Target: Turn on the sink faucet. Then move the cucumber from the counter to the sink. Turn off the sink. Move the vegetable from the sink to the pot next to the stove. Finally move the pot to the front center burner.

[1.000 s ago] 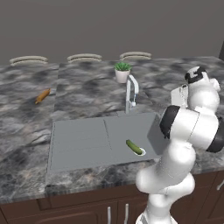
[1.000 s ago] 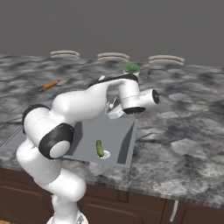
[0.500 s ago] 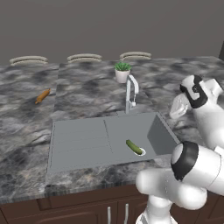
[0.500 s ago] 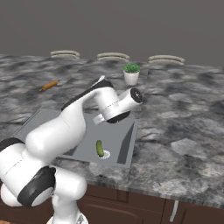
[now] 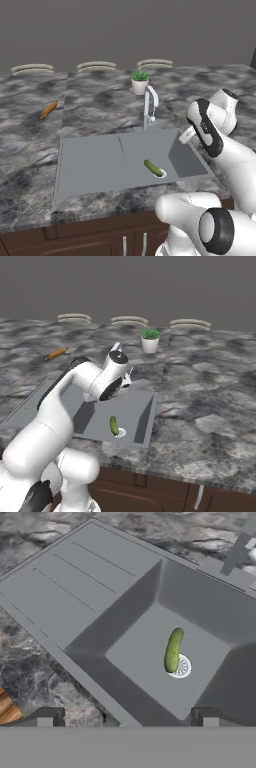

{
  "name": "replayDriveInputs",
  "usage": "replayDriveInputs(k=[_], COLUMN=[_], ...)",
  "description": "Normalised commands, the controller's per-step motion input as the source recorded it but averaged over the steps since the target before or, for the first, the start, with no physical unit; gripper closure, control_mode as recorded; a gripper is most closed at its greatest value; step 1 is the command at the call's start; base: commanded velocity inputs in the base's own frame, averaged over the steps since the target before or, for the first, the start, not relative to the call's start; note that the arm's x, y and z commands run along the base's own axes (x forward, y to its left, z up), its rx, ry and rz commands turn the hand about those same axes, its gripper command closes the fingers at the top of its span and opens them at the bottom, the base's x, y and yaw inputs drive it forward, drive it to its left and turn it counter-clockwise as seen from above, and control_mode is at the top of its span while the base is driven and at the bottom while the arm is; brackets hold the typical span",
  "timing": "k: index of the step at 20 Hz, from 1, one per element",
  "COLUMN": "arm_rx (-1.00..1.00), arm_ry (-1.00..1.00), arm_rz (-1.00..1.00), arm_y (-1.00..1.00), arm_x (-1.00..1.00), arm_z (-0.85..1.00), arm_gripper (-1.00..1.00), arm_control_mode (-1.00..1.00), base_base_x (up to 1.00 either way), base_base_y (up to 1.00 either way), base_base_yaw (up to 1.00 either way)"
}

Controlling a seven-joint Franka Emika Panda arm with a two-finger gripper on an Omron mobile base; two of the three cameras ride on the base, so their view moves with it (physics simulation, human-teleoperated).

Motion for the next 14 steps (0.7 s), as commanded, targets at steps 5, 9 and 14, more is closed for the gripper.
replayDriveInputs(k=[5, 9, 14], arm_rx=[-0.15, -0.16, -0.13], arm_ry=[0.16, 0.01, 0.01], arm_rz=[-0.10, 0.00, 0.00], arm_y=[0.18, 0.00, 0.13], arm_x=[-0.03, 0.08, 0.25], arm_z=[-0.22, -0.37, -0.39], arm_gripper=[-1.00, -1.00, -1.00], arm_control_mode=[-1.00, -1.00, -1.00], base_base_x=[0.00, 0.00, 0.00], base_base_y=[0.00, 0.00, 0.00], base_base_yaw=[0.00, 0.00, 0.00])
